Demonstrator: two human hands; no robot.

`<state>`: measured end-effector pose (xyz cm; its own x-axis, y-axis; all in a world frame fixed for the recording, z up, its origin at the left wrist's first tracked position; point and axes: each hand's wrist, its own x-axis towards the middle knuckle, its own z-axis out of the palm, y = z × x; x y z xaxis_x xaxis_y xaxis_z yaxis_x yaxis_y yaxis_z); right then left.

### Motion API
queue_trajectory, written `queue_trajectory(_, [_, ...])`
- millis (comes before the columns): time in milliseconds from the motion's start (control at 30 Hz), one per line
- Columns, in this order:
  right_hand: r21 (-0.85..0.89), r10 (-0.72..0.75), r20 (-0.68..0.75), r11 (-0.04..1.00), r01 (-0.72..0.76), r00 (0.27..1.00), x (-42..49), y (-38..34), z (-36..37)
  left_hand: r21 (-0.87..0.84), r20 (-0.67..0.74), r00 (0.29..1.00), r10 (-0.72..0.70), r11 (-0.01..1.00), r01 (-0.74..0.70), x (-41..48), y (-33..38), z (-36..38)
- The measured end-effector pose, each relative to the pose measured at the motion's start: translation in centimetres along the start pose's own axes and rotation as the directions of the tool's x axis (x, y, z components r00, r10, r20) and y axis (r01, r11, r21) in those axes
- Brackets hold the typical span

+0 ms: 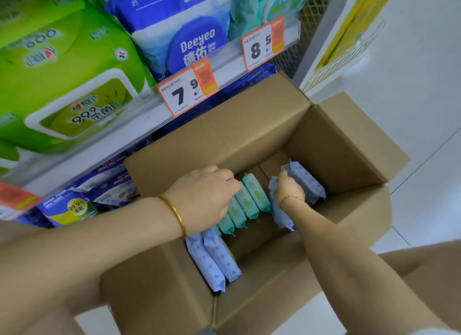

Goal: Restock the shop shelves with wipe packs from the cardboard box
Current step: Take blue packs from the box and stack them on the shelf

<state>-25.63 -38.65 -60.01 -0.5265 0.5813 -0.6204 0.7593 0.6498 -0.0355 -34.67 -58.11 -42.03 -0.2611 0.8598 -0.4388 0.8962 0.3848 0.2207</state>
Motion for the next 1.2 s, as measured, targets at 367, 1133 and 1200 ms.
queue_trajectory(367, [0.810,0.016,0.011,0.587,-0.018,1.000,-10.7,-3.3,-12.8,-0.279,-0.098,0.995,-0.014,0.960,-0.014,-3.1,2.2,-1.1])
queue_trajectory(1133, [0.812,-0.539,-0.386,0.187,0.553,0.749,-20.7,-7.5,-20.1,-0.969,-0.239,0.914,-0.327,0.143,-0.202,-13.5,-2.6,-9.8])
queue_trajectory(1200, [0.779,-0.559,-0.450,0.134,0.612,0.696,-22.1,-8.6,-21.5,-0.945,-0.315,0.848,-0.426,0.229,-0.236,-14.9,-2.6,-11.5])
